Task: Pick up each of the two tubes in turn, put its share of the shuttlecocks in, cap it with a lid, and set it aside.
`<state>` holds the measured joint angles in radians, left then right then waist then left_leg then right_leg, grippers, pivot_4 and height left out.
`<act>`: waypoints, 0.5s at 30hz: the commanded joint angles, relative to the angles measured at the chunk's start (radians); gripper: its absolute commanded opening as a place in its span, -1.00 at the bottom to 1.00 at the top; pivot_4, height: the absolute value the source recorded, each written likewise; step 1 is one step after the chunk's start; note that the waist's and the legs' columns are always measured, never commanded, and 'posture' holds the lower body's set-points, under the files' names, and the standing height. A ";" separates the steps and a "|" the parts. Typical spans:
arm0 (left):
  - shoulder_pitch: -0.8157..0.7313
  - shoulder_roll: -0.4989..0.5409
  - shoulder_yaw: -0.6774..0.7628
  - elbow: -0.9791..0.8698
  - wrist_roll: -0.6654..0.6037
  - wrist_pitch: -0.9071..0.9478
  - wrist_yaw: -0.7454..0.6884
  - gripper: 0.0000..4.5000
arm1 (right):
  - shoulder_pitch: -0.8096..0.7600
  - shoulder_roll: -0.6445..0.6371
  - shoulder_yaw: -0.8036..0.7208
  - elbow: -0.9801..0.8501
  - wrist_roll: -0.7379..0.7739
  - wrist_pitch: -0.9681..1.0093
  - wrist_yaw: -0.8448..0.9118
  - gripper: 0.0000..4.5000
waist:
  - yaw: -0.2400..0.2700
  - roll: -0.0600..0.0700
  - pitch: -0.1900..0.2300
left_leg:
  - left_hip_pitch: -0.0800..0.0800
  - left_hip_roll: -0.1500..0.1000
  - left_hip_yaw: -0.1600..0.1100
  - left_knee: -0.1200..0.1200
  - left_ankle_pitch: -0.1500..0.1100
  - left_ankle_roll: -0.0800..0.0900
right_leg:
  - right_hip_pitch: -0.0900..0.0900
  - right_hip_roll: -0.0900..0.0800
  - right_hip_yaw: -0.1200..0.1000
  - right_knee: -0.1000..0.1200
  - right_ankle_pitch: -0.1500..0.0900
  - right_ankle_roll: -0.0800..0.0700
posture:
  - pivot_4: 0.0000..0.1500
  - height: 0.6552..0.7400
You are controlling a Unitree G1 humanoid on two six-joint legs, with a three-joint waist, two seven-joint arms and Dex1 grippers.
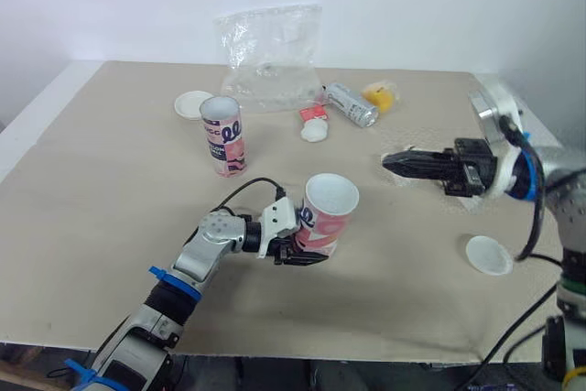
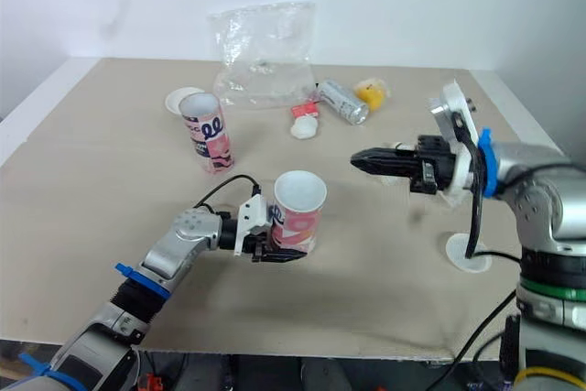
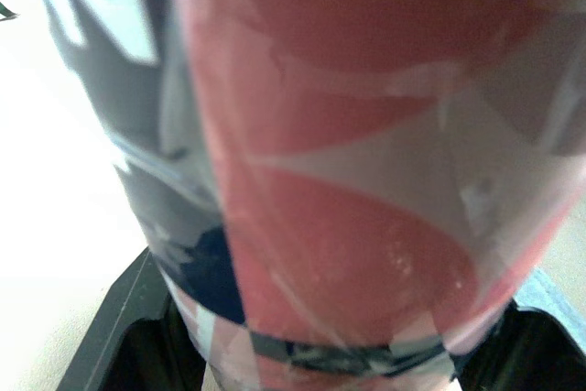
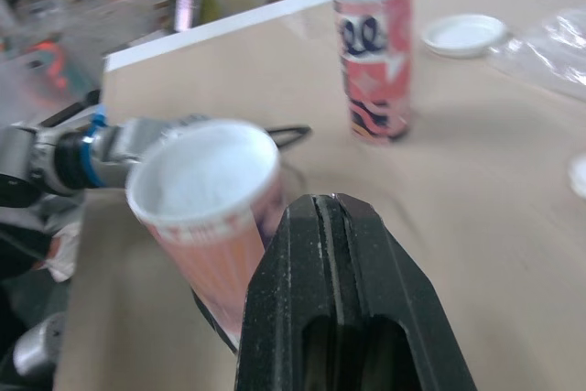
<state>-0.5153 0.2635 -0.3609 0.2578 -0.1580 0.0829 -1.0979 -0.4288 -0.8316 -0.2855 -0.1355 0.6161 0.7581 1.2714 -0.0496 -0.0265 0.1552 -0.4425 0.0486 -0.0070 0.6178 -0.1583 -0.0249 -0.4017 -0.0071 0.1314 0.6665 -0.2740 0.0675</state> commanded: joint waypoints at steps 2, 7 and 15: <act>0.009 0.028 0.004 0.016 0.030 0.006 0.012 0.29 | 0.129 0.029 -0.007 -0.041 -0.051 -0.178 -0.022 -0.98 | -0.001 0.000 0.000 | 0.000 0.000 0.001 0.000 0.000 0.000 | 0.000 0.000 0.001 0.000 0.000 0.000 | 1.00 1.00; 0.005 0.025 0.016 0.015 0.000 -0.002 -0.015 0.53 | 0.258 0.091 0.109 -0.056 -0.094 -0.295 0.003 -0.77 | -0.003 0.000 0.001 | 0.001 0.000 0.000 0.000 0.000 0.000 | 0.000 0.000 0.001 0.000 0.001 0.001 | 1.00 1.00; -0.004 0.033 0.041 0.010 -0.018 -0.048 -0.036 1.00 | 0.260 0.116 0.223 0.016 -0.168 -0.474 0.038 0.68 | -0.001 0.005 0.005 | 0.000 -0.001 0.000 0.000 0.000 0.000 | 0.000 0.001 0.003 0.000 0.001 0.002 | 1.00 1.00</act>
<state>-0.5152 0.2895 -0.3455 0.2758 -0.1637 0.0497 -1.1261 -0.1608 -0.7206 -0.0764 -0.1252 0.4630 0.3331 1.2904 -0.0508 -0.0217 0.1600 -0.4425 0.0478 -0.0070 0.6175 -0.1584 -0.0249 -0.4016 -0.0060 0.1340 0.6660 -0.2734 0.0693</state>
